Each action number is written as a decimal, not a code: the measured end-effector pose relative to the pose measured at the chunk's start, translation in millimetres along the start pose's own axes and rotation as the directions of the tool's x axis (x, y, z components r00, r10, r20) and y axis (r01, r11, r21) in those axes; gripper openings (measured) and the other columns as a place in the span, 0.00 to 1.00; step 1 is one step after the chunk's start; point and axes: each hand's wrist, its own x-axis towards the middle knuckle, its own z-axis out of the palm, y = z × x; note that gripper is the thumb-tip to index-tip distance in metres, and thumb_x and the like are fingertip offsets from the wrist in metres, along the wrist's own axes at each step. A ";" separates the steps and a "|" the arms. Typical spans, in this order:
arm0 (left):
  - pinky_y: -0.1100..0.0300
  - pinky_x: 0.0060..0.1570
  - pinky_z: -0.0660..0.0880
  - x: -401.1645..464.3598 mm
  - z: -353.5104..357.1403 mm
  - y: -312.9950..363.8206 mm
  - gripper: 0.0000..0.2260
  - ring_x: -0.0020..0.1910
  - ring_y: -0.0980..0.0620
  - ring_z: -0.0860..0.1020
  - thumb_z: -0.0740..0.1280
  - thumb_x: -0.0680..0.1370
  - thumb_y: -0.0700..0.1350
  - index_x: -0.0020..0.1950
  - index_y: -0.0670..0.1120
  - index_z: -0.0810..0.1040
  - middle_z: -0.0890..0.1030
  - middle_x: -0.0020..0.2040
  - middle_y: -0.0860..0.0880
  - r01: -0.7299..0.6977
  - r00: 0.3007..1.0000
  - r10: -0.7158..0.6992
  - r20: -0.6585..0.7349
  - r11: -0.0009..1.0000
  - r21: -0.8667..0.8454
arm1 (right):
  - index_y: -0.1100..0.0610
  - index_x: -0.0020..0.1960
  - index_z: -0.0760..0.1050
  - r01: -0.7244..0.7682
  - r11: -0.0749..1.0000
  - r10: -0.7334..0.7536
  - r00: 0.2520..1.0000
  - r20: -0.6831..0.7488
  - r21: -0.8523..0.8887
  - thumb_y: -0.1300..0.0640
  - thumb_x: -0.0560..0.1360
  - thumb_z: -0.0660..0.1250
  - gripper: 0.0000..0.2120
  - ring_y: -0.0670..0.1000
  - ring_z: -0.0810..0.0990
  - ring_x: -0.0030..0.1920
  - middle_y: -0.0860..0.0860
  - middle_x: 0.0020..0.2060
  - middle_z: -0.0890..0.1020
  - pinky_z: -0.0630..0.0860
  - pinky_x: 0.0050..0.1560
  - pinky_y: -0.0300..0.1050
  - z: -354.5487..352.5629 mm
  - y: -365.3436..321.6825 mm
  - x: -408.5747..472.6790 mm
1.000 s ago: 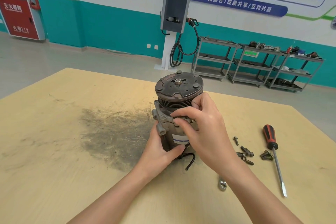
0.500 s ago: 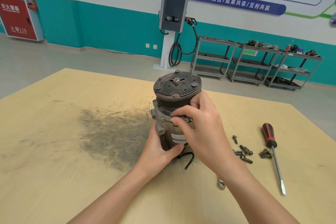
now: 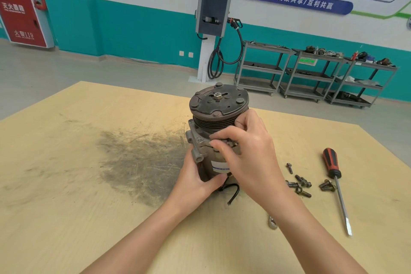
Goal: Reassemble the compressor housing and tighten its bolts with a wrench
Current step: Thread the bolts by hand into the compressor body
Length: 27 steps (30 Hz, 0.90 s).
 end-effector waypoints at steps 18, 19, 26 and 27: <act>0.53 0.68 0.71 0.3 -0.7 -2.4 0.33 0.65 0.57 0.75 0.74 0.73 0.38 0.73 0.46 0.61 0.77 0.65 0.50 0.006 1.000 -0.006 0.012 1.000 0.020 | 0.55 0.46 0.85 -0.006 1.000 0.005 0.999 0.050 0.028 0.59 0.71 0.74 0.04 0.53 0.71 0.47 0.52 0.41 0.72 0.71 0.48 0.48 -7.7 -0.4 5.3; 0.54 0.68 0.72 0.4 -0.5 -2.6 0.33 0.65 0.57 0.75 0.74 0.73 0.38 0.72 0.46 0.61 0.77 0.64 0.50 0.007 1.000 -0.008 0.011 1.000 0.019 | 0.55 0.46 0.85 0.002 1.000 -0.002 0.999 0.044 0.012 0.59 0.71 0.75 0.04 0.53 0.71 0.46 0.52 0.40 0.72 0.71 0.47 0.48 -7.2 0.0 5.1; 0.62 0.66 0.71 -0.5 0.4 -0.9 0.33 0.66 0.59 0.74 0.74 0.71 0.41 0.71 0.48 0.62 0.76 0.66 0.52 0.011 1.000 -0.011 0.019 1.000 -0.004 | 0.54 0.48 0.85 0.014 1.000 -0.013 0.994 0.113 -0.013 0.59 0.72 0.74 0.05 0.52 0.72 0.47 0.52 0.40 0.72 0.70 0.47 0.42 -13.7 0.0 10.3; 0.59 0.68 0.70 -0.6 0.5 -0.8 0.33 0.67 0.58 0.74 0.74 0.71 0.42 0.72 0.48 0.62 0.76 0.66 0.51 0.009 1.000 -0.009 0.020 1.000 -0.014 | 0.54 0.48 0.85 0.014 1.000 -0.012 0.992 0.123 -0.019 0.59 0.72 0.74 0.06 0.52 0.72 0.47 0.52 0.41 0.73 0.70 0.47 0.41 -14.5 0.0 11.1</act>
